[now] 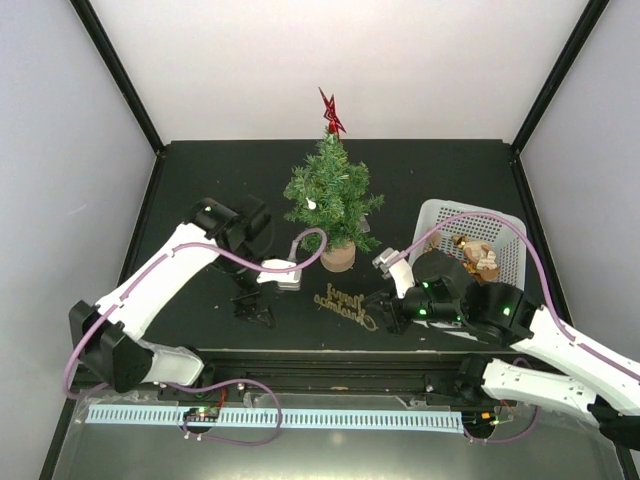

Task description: Decorate the small christmas tree

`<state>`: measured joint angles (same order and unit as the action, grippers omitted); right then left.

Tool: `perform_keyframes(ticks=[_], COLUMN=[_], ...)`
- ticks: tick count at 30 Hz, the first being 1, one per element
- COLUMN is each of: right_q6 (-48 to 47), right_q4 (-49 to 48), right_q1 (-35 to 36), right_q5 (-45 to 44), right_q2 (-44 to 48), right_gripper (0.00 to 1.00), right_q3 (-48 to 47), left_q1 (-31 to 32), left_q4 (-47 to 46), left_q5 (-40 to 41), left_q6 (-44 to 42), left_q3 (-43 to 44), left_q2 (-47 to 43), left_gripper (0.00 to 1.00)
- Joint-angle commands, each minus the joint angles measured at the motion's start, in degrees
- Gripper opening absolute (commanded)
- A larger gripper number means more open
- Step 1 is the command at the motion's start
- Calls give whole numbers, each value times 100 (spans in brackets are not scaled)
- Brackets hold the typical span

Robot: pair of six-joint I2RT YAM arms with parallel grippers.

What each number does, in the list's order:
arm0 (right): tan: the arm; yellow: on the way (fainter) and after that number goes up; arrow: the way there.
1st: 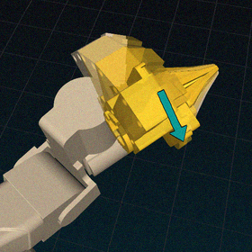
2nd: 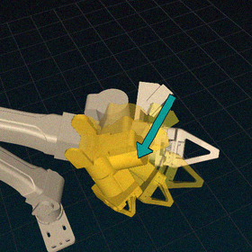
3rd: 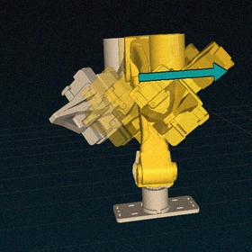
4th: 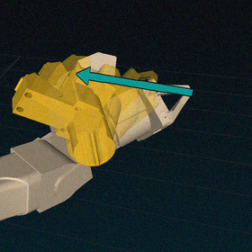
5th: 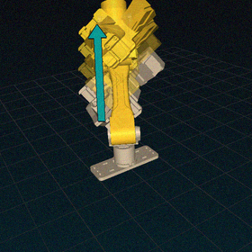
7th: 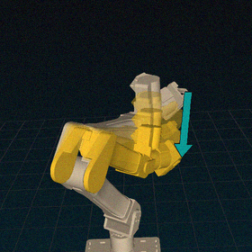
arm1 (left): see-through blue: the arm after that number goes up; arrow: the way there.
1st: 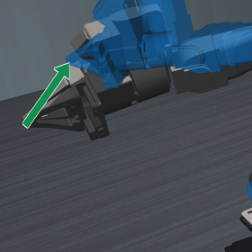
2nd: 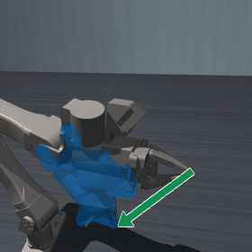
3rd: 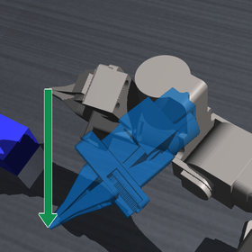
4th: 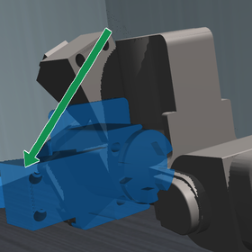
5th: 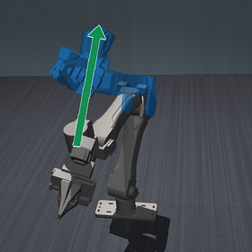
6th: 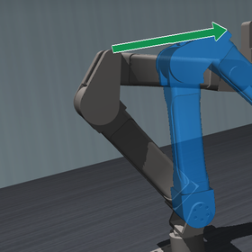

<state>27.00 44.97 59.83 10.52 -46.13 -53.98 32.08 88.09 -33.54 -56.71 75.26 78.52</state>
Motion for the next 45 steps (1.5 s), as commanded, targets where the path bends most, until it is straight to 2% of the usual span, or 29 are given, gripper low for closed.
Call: perform_keyframes(ticks=[1, 10, 17, 21, 26, 33, 45], right_q6=[-301, -1008, -1482, -1597, -1545, -1470, -1385], right_q4=[-127, 113, 702, 898, 806, 237, 57], right_q1=[-148, -679, -1295, -1534, -1792, -2066, -2244], right_q5=[-26, 166, 150, -2, -107, -136, 243], right_q2=[-210, -1427, -2795, -3469, -3853, -3846, -3983], right_gripper=[1, 1, 1, 1, 1, 1, 1], right_q3=[-511, -2438, -4473, -5249, -5401, -4970, -4733], left_q1=[-283, -1331, -1532, -1624, -1704, -1705, -1705], left_q4=[90, 89, -292, -681, -689, -694, -653], left_q5=[8, -362, -684, -508, -479, -477, -519], left_q6=[33, -38, 354, 667, 713, 718, 640], left_q3=[-196, -772, -1356, -1566, -1541, -1567, -1585], left_q2=[-459, -1081, -1243, -1313, -1378, -1354, -1284], left_gripper=[99, 99, 99, 99, 99, 99, 99])
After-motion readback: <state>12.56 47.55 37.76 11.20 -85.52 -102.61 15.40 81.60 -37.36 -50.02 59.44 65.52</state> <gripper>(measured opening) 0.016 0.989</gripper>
